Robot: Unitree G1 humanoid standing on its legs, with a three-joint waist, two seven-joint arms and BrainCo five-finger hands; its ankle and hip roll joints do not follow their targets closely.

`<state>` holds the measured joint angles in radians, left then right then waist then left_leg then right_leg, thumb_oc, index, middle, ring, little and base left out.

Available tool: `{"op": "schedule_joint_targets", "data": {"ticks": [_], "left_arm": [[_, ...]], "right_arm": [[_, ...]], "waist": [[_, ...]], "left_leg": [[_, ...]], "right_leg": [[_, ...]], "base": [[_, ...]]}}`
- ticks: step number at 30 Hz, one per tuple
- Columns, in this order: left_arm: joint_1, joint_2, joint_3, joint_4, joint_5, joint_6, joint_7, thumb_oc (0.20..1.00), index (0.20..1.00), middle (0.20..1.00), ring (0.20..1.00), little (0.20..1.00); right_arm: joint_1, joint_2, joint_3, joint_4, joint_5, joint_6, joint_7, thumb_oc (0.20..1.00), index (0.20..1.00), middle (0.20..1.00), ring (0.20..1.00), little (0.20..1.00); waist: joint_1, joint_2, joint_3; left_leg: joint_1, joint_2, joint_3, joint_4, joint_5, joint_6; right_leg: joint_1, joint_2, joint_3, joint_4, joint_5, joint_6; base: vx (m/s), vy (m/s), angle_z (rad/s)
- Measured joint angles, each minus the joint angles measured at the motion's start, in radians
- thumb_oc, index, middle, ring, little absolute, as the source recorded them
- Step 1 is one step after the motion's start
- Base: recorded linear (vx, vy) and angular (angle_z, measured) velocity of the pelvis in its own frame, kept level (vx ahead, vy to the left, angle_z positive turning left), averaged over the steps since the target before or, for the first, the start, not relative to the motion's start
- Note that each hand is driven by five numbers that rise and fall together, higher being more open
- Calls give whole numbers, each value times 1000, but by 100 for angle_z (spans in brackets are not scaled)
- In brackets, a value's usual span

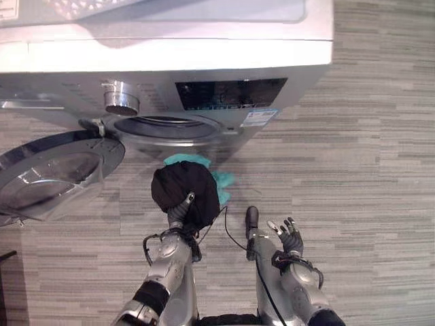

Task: Grab the laundry basket,head to the washer,open it,put in the laundry and shut it.

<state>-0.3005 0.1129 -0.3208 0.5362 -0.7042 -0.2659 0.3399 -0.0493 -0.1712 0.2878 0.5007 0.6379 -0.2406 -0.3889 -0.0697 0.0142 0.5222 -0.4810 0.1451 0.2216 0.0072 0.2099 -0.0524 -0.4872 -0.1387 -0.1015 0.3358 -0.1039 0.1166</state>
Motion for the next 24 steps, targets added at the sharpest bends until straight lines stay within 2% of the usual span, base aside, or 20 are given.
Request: {"op": "schedule_joint_targets", "data": {"ticks": [4, 6, 9, 12, 14, 18, 21, 24], "left_arm": [[-142, 7, 75, 78, -2, -19, 76, 200, 200, 200, 200, 200], [-220, 37, 109, 99, -2, -23, 110, 200, 200, 200, 200, 200], [-395, 118, 152, 105, -3, -37, 170, 200, 200, 200, 200, 200], [-551, 206, 192, 109, -2, -78, 223, 200, 200, 200, 200, 200], [-642, 259, 187, 125, 0, -84, 253, 200, 200, 200, 200, 200], [-749, 337, 155, 205, 0, -96, 279, 200, 200, 200, 200, 200], [-795, 368, 138, 249, 0, -99, 284, 200, 200, 200, 200, 200], [-921, 386, 60, 347, -2, -92, 285, 200, 200, 200, 200, 200]], "right_arm": [[-15, 0, 14, -39, 0, -25, -3, 1000, 1000, 1000, 1000, 1000], [-15, -13, 40, -67, 0, -32, -3, 1000, 1000, 1000, 1000, 1000], [-15, -46, 76, -118, 0, -53, 2, 1000, 1000, 1000, 1000, 1000], [-12, -52, 92, -128, -1, -64, 3, 1000, 1000, 1000, 1000, 1000], [-13, -69, 97, -139, -1, -69, 5, 1000, 1000, 1000, 1000, 1000], [-14, -78, 97, -151, -1, -70, 18, 1000, 1000, 1000, 1000, 1000], [-13, -88, 96, -193, -2, -71, 27, 1000, 1000, 1000, 1000, 1000], [-17, -101, 95, -220, -2, -80, 32, 1000, 1000, 1000, 1000, 1000]], "waist": [[-20, -22, 5], [-33, -35, 2], [-64, -57, 3], [-92, -87, 1], [-111, -88, 1], [-123, -90, 1], [-138, -93, -1], [-151, -103, -1]], "left_leg": [[-46, 3, -8, 8, 9, 4], [-59, 3, -11, 9, 9, 4], [-115, 6, -21, 13, 14, -6], [-148, 10, -35, 20, 27, 1], [-168, 10, -51, 19, 28, 0], [-195, 12, -51, 20, 33, -1], [-226, 14, -54, 22, 33, -1], [-258, 13, -59, 25, 33, 0]], "right_leg": [[-52, 1, -1, 22, 0, -1], [-66, 1, -1, 30, -2, -1], [-122, 1, -17, 57, -9, -6], [-151, 3, -27, 70, -11, -9], [-161, 3, -42, 68, -14, -9], [-188, 4, -44, 68, -13, -10], [-214, 5, -48, 64, -13, -10], [-242, 5, -51, 66, -13, -11]], "base": [[0, 0, 0], [3, -19, 2], [12, -39, 13], [31, -42, 7], [23, -26, 13], [13, -10, 2], [36, -17, 3], [46, -6, 3]]}}
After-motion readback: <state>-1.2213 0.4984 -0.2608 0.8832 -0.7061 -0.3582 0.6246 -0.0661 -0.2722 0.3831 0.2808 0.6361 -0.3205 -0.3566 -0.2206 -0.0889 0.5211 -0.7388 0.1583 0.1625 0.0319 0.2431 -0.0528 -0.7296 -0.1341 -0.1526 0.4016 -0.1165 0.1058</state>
